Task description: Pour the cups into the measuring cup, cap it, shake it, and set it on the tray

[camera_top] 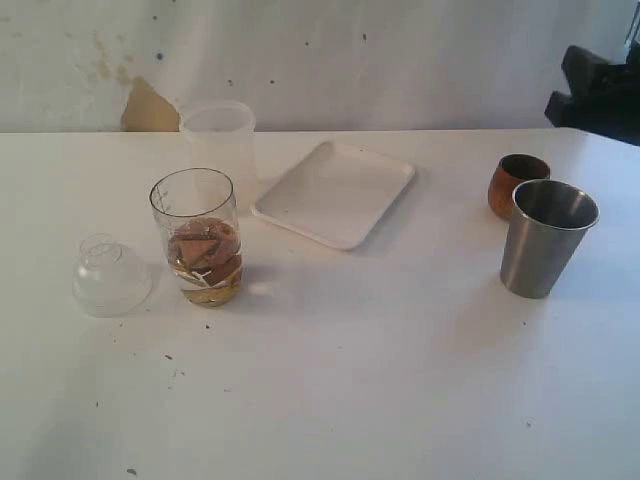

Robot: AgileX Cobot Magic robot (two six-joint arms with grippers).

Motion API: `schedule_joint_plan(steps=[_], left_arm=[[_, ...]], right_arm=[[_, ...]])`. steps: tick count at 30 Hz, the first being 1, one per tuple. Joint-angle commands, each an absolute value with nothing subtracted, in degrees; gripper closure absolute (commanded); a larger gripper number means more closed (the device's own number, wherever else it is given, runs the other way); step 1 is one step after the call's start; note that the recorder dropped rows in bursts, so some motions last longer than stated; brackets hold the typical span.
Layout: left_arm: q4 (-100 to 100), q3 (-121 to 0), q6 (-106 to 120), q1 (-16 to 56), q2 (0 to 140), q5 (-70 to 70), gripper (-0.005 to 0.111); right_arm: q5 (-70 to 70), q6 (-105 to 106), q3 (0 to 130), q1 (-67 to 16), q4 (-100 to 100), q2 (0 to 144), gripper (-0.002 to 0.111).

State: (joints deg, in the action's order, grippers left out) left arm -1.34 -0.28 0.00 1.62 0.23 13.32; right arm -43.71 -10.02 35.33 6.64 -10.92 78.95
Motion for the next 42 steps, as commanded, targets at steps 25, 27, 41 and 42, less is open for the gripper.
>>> schedule_joint_plan(steps=[25, 27, 41, 42], left_arm=[[-2.1, 0.0, 0.0, 2.0, 0.0, 13.3, 0.106], [-2.1, 0.0, 0.0, 2.0, 0.0, 13.3, 0.106], [-2.1, 0.0, 0.0, 2.0, 0.0, 13.3, 0.106], [-2.1, 0.0, 0.0, 2.0, 0.0, 13.3, 0.106]], right_arm=[[16.5, -23.8, 31.9, -0.3, -9.4, 14.9, 0.106], [16.7, -23.8, 31.9, -0.3, -9.3, 12.2, 0.106], [16.7, -23.8, 31.6, -1.2, -9.3, 4.5, 0.106], [16.5, -23.4, 31.1, -1.2, -9.9, 4.5, 0.106]])
